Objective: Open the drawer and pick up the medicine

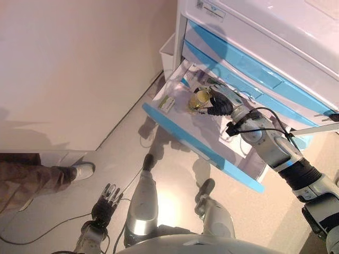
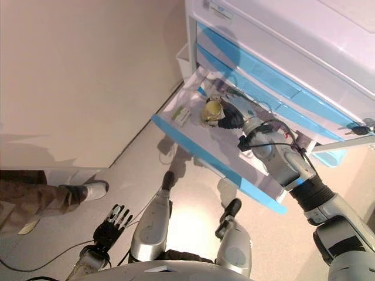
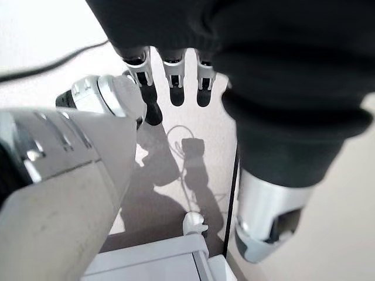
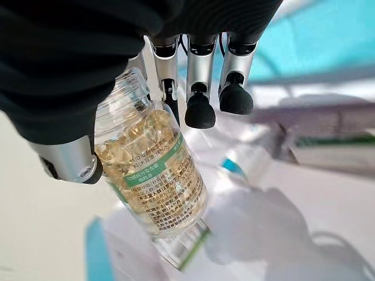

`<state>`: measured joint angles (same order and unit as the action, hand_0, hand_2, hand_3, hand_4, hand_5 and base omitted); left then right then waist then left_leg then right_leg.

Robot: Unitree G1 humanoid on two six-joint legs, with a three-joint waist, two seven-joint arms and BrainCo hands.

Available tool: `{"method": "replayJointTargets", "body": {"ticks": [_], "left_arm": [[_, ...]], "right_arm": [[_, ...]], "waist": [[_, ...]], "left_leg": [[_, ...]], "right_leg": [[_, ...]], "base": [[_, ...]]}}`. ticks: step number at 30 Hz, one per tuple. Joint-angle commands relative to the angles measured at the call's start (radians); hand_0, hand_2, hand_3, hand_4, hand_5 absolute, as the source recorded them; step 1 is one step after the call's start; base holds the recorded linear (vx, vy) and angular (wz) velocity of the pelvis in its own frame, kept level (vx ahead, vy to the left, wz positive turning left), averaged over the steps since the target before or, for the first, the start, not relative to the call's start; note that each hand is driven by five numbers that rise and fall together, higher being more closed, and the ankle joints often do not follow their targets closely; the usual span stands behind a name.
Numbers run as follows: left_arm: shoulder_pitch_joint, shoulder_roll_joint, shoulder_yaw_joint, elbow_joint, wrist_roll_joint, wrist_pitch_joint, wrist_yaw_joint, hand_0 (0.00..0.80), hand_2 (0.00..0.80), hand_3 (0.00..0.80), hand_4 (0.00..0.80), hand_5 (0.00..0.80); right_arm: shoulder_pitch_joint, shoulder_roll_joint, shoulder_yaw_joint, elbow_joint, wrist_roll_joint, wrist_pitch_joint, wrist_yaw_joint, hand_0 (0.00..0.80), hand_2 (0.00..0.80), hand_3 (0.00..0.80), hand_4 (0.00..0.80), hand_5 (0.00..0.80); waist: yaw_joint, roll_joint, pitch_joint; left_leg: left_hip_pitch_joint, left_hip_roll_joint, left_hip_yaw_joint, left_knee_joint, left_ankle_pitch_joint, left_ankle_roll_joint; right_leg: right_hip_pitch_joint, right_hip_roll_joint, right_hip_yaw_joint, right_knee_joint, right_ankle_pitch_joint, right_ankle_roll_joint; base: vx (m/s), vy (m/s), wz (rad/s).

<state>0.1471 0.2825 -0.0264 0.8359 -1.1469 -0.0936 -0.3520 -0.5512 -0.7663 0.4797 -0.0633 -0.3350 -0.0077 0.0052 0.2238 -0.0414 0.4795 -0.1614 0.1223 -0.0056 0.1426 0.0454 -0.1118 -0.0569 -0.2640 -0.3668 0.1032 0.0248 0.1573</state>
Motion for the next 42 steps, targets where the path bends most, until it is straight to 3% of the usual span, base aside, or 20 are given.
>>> {"method": "replayJointTargets", "body": {"ticks": [1,8,11,17,23,30,34,39,42], "left_arm": [[0.079,0.008,0.007,-0.006,0.035,-0.022,0.01,0.0,0.0,0.0,0.0,0.0],[0.109,-0.014,0.031,0.016,0.067,-0.017,0.015,0.0,0.0,0.0,0.0,0.0],[0.121,-0.027,0.043,0.028,0.084,-0.014,0.022,0.0,0.0,0.0,0.0,0.0],[0.132,-0.043,0.061,0.055,0.104,-0.012,0.032,0.0,0.0,0.0,0.0,0.0],[0.143,-0.05,0.082,0.092,0.117,-0.009,0.034,0.0,0.0,0.0,0.0,0.0],[0.152,-0.043,0.109,0.132,0.137,0.001,0.032,0.0,0.0,0.0,0.0,0.0],[0.149,-0.031,0.113,0.148,0.138,0.01,0.039,0.0,0.0,0.0,0.0,0.0],[0.15,-0.019,0.108,0.138,0.142,0.017,0.06,0.0,0.0,0.0,0.0,0.0],[0.149,-0.001,0.102,0.135,0.139,0.024,0.063,0.0,0.0,0.0,0.0,0.0]], "right_arm": [[0.006,-0.062,-0.021,-0.151,0.05,-0.091,0.058,0.8,0.8,0.8,0.8,0.8],[0.043,-0.097,-0.075,-0.302,0.227,-0.166,0.212,0.8,0.8,0.8,0.8,0.8],[0.064,-0.102,-0.112,-0.369,0.335,-0.165,0.274,0.8,0.8,0.8,0.8,0.8],[0.083,-0.084,-0.184,-0.415,0.513,-0.12,0.322,0.8,0.8,0.8,0.8,0.8],[0.054,-0.079,-0.276,-0.391,0.636,-0.055,0.276,0.8,0.8,0.8,0.8,0.8],[-0.029,-0.145,-0.364,-0.278,0.753,0.016,0.178,0.8,0.8,0.8,0.8,0.8],[-0.127,-0.187,-0.374,-0.127,0.769,0.065,0.092,0.8,0.8,0.8,0.8,0.8],[-0.256,-0.252,-0.326,0.083,0.704,0.144,-0.005,0.8,0.8,0.8,0.8,0.8],[-0.37,-0.322,-0.241,0.242,0.682,0.178,-0.011,0.8,0.8,0.8,0.8,0.8]], "waist": [[-0.008,-0.014,-0.128],[-0.021,-0.017,-0.197],[-0.027,-0.017,-0.232],[-0.034,-0.019,-0.284],[-0.038,-0.024,-0.323],[-0.036,-0.035,-0.355],[-0.03,-0.04,-0.366],[-0.018,-0.048,-0.37],[-0.009,-0.054,-0.371]], "left_leg": [[0.045,0.031,0.003,-0.017,-0.023,0.031],[0.103,0.037,0.026,-0.06,-0.017,0.028],[0.127,0.037,0.033,-0.073,-0.018,0.026],[0.169,0.038,0.046,-0.096,-0.022,0.024],[0.208,0.036,0.054,-0.119,-0.026,0.022],[0.235,0.034,0.057,-0.133,-0.03,0.021],[0.247,0.032,0.053,-0.134,-0.033,0.02],[0.257,0.029,0.046,-0.132,-0.037,0.023],[0.26,0.028,0.04,-0.133,-0.036,0.022]], "right_leg": [[-0.001,0.002,-0.004,0.03,0.013,0.0],[0.038,0.006,0.004,0.006,0.009,0.0],[0.056,0.006,0.007,-0.002,0.007,0.0],[0.091,0.007,0.008,-0.024,0.007,0.001],[0.124,0.013,0.008,-0.047,0.011,0.002],[0.15,0.017,0.004,-0.066,0.017,0.002],[0.163,0.018,-0.001,-0.072,0.019,0.002],[0.174,0.017,-0.007,-0.075,0.02,0.001],[0.177,0.016,-0.009,-0.075,0.02,0.0]], "base": [[0.053,-0.005,-0.07],[0.068,0.018,-0.07],[0.084,0.031,-0.07],[0.083,0.019,-0.06],[0.055,0.017,-0.02],[0.047,0.006,-0.03],[0.038,0.005,-0.01],[0.003,-0.001,0.01],[0.011,-0.007,0.08]]}}
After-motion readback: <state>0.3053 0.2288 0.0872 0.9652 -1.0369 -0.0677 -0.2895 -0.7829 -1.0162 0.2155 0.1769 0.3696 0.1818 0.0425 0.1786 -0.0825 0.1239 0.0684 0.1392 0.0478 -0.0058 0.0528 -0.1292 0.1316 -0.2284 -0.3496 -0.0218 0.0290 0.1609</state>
